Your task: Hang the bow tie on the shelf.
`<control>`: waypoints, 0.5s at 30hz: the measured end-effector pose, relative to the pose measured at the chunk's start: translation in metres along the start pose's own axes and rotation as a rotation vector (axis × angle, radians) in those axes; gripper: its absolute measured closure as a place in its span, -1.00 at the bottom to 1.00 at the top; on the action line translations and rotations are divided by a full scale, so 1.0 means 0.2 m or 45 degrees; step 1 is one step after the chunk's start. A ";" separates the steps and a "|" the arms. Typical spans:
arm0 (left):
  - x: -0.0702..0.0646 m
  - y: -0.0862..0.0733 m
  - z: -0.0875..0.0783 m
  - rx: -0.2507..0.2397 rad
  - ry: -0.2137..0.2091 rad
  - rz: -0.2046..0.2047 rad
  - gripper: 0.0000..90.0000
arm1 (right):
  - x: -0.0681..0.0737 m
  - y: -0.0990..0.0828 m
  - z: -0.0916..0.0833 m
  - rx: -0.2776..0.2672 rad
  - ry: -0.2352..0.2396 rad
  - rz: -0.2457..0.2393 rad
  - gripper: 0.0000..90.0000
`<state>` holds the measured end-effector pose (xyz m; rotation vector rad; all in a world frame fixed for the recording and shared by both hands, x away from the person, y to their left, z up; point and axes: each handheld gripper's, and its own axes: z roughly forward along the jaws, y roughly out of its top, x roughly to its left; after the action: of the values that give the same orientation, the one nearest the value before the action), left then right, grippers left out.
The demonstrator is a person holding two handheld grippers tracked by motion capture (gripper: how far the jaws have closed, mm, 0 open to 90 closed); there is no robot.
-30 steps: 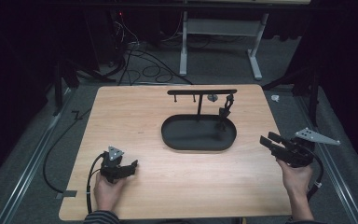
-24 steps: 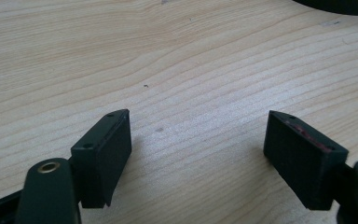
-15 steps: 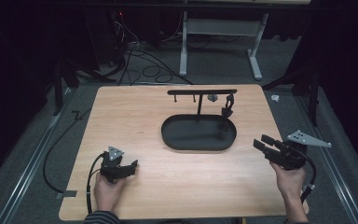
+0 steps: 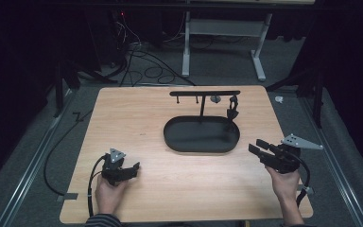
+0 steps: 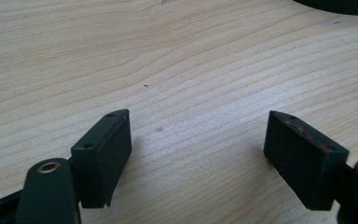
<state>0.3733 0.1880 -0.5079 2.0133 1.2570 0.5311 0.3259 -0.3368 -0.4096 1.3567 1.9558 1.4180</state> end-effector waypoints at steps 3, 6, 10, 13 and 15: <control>0.00 0.00 0.00 0.000 0.000 0.000 -0.48 | 0.00 0.00 0.01 0.004 0.007 -0.006 0.21; 0.00 0.00 0.00 0.000 0.000 0.000 -0.48 | 0.01 -0.01 0.02 0.012 0.013 -0.004 0.21; 0.00 0.00 0.00 0.000 0.000 0.000 -0.48 | 0.01 -0.01 0.04 0.024 0.019 -0.006 0.21; 0.00 0.00 0.00 0.000 0.000 0.000 -0.48 | 0.02 -0.02 0.06 0.033 0.025 -0.005 0.21; 0.00 0.00 0.00 0.000 0.000 0.000 -0.48 | 0.02 -0.03 0.08 0.037 0.030 -0.005 0.21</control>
<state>0.3733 0.1880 -0.5079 2.0133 1.2575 0.5313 0.3328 -0.3259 -0.4200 1.3538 2.0005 1.4156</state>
